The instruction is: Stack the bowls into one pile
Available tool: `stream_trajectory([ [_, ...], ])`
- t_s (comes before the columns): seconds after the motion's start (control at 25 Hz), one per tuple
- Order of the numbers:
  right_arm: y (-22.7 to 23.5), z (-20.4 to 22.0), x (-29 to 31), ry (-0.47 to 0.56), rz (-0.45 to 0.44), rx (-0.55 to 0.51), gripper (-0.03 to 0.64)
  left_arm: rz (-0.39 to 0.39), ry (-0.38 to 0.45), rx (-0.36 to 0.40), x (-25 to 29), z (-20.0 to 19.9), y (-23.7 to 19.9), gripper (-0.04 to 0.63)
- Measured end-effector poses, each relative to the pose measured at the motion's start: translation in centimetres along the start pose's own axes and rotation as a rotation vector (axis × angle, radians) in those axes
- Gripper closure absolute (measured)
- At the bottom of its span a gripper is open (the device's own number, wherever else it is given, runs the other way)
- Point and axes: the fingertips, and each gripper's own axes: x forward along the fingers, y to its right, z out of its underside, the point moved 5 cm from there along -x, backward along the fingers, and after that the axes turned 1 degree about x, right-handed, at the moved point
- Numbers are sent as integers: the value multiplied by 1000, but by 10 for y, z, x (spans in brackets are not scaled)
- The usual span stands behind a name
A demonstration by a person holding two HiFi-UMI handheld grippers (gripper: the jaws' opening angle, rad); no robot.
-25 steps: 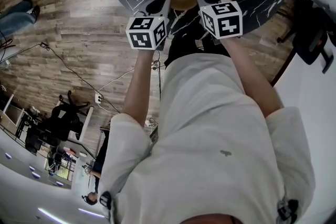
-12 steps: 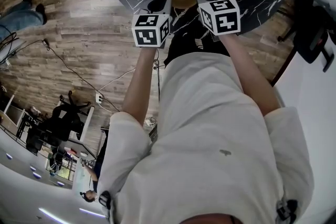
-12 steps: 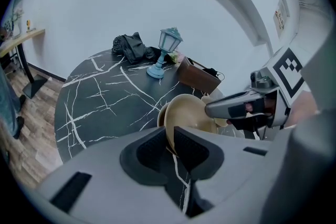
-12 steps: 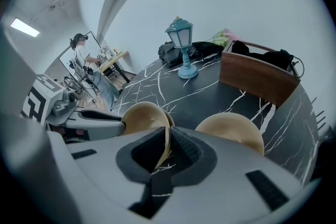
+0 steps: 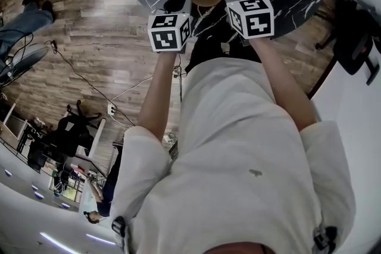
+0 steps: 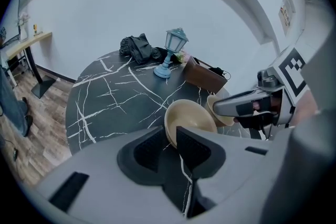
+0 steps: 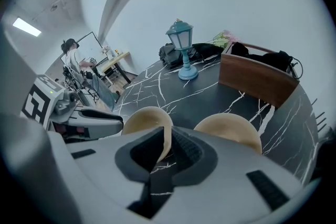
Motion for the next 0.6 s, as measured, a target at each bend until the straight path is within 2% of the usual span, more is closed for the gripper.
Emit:
stream_trajectory([
  [0.28, 3, 3, -8, 9, -30, -16, 571, -28, 25, -11, -6, 0, 12, 529],
  [0.6, 23, 10, -25, -23, -72, -94, 570, -137, 134, -115, -14, -2, 34, 529],
])
